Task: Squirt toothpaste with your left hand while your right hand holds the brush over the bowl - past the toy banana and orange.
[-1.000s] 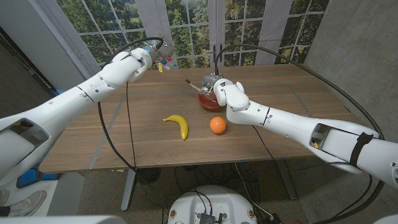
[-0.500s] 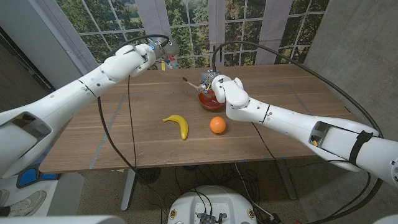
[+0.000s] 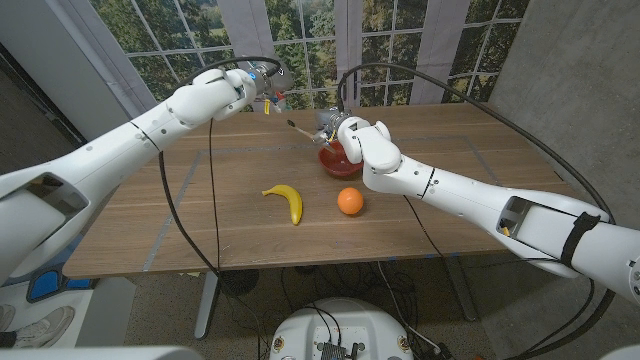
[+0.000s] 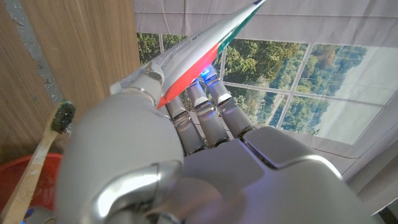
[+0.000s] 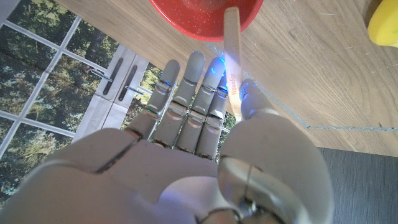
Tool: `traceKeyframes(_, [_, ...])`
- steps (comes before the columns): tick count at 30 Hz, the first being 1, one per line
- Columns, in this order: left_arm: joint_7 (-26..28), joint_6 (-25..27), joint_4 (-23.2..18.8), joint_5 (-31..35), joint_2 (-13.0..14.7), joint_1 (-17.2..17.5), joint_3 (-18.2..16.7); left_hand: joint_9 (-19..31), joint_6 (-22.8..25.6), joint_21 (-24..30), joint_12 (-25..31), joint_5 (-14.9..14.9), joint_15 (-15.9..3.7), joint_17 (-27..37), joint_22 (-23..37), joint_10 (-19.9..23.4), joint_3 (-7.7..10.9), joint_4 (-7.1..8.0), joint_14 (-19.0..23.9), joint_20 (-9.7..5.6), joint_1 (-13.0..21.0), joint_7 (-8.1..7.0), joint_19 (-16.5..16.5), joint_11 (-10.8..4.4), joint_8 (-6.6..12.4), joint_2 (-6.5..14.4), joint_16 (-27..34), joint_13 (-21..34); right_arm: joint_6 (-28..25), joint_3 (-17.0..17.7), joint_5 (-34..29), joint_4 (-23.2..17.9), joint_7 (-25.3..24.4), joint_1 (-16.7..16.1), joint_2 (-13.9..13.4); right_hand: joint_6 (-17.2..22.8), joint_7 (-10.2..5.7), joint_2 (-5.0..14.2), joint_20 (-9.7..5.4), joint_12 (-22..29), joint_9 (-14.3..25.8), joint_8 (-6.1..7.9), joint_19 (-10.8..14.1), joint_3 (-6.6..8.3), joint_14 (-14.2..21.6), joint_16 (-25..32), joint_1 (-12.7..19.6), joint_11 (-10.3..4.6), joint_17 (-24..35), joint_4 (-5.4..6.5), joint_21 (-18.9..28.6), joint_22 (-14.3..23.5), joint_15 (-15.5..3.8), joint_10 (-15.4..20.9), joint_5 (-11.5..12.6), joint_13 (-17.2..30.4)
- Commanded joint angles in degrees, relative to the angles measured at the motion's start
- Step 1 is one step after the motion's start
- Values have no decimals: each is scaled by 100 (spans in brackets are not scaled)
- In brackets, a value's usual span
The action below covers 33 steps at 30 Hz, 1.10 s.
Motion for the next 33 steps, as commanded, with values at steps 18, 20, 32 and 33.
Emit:
traceKeyframes(18, [19, -374, 43, 117, -147, -176, 263, 8, 35, 81, -49, 40, -675, 39, 21, 36, -37, 3, -6, -749, 68, -48, -47, -12, -56, 12, 3, 17, 388, 335, -385, -85, 18, -260, 31, 119, -40, 162, -430, -17, 22, 19, -28, 324, 52, -34, 115, -193, 26, 150, 68, 7, -523, 201, 36, 43])
traceKeyframes(20, [10, -381, 27, 154, -142, -179, 274, 9, 28, 85, -51, 40, -675, 39, 21, 36, -41, 2, -8, -750, 70, -48, -51, -12, -62, 10, 2, 18, 388, 348, -417, -85, 14, -277, 36, 124, -37, 163, -428, -22, 20, 18, -24, 327, 55, -34, 117, -192, 28, 148, 75, 7, -527, 206, 36, 38])
traceKeyframes(32, [-35, -430, -54, 321, -103, -174, 304, 17, 32, 125, -40, 45, -676, 51, 24, 63, -49, 8, 10, -753, 99, -33, -99, -15, -86, 66, 13, 57, 472, 441, -496, -123, -11, -377, 35, 134, -37, 160, -428, -42, 24, 15, -28, 332, 59, -39, 118, -188, 30, 144, 96, 4, -527, 214, 37, 27])
traceKeyframes(33, [-12, -424, -60, 354, -98, -171, 309, 18, 38, 129, -38, 45, -676, 52, 24, 66, -49, 8, 11, -752, 103, -39, -101, -15, -85, 71, 15, 62, 483, 452, -489, -127, -3, -383, 35, 132, -41, 153, -428, -47, 22, 11, -36, 332, 59, -36, 124, -182, 34, 136, 96, 4, -532, 214, 38, 22])
